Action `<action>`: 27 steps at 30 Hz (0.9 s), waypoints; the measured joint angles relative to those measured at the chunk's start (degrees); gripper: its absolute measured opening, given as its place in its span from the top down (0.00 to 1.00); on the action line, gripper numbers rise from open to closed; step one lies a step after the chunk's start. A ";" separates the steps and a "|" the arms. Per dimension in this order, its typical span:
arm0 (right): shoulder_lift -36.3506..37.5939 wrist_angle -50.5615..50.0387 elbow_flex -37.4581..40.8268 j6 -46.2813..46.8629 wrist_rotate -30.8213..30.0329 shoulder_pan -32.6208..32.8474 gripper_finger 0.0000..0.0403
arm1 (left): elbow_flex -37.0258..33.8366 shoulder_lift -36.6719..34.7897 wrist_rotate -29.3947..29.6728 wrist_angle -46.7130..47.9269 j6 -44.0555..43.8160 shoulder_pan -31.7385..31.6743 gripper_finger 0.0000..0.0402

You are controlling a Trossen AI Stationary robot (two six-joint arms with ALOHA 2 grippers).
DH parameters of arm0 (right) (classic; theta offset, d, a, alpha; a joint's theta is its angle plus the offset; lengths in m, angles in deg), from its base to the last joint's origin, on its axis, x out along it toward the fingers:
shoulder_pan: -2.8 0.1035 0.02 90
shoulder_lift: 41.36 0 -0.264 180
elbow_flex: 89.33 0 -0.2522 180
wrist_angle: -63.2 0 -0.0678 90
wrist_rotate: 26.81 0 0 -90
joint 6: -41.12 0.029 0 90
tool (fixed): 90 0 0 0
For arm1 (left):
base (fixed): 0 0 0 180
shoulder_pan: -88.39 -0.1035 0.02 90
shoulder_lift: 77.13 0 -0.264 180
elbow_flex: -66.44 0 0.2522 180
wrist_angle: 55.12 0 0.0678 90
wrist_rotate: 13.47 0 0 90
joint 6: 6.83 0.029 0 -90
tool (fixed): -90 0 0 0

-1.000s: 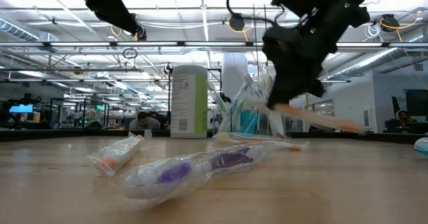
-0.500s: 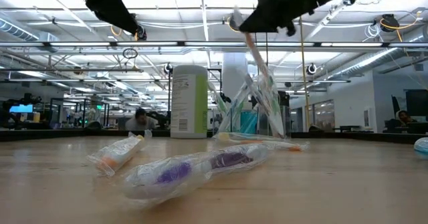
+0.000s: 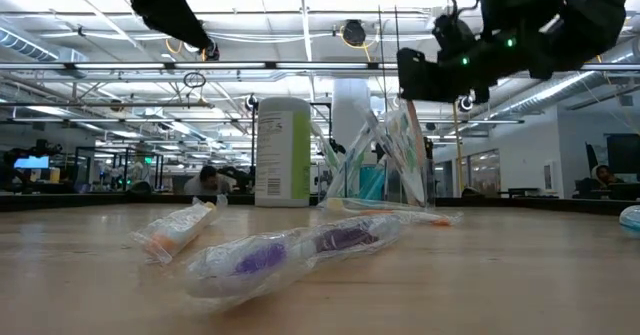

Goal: Pick & Place toothbrushing station
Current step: Put the orange toothbrush into the transparent organizer

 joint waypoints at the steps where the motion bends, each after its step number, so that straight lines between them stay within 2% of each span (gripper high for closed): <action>1: -0.84 0.61 0.59 1.82 0.07 -0.18 0.96 | 0.00 0.00 0.01 -0.28 -0.02 0.00 0.54; 6: -5.12 1.03 0.85 3.66 0.59 -0.08 0.96 | 0.00 0.00 -0.02 -1.58 0.02 0.04 0.54; 9: -7.16 0.14 0.85 5.85 3.18 0.00 0.96 | 0.00 0.00 -0.01 -1.67 0.02 0.02 0.54; 16: -8.19 -2.92 0.85 10.22 4.59 -0.04 0.95 | 0.00 0.00 -0.45 -1.65 -0.60 0.02 0.54; 18: -8.19 -3.24 0.85 10.23 4.84 -0.02 0.93 | 0.00 0.00 -1.12 -1.65 -1.98 0.02 0.54; 23: -8.19 -3.64 0.85 9.64 10.35 -0.04 0.87 | 0.00 0.00 -3.16 -1.57 -5.11 0.02 0.54; 27: -8.19 -3.77 0.85 9.32 10.52 -0.02 0.81 | 0.00 0.00 -7.58 -1.58 -9.78 0.02 0.54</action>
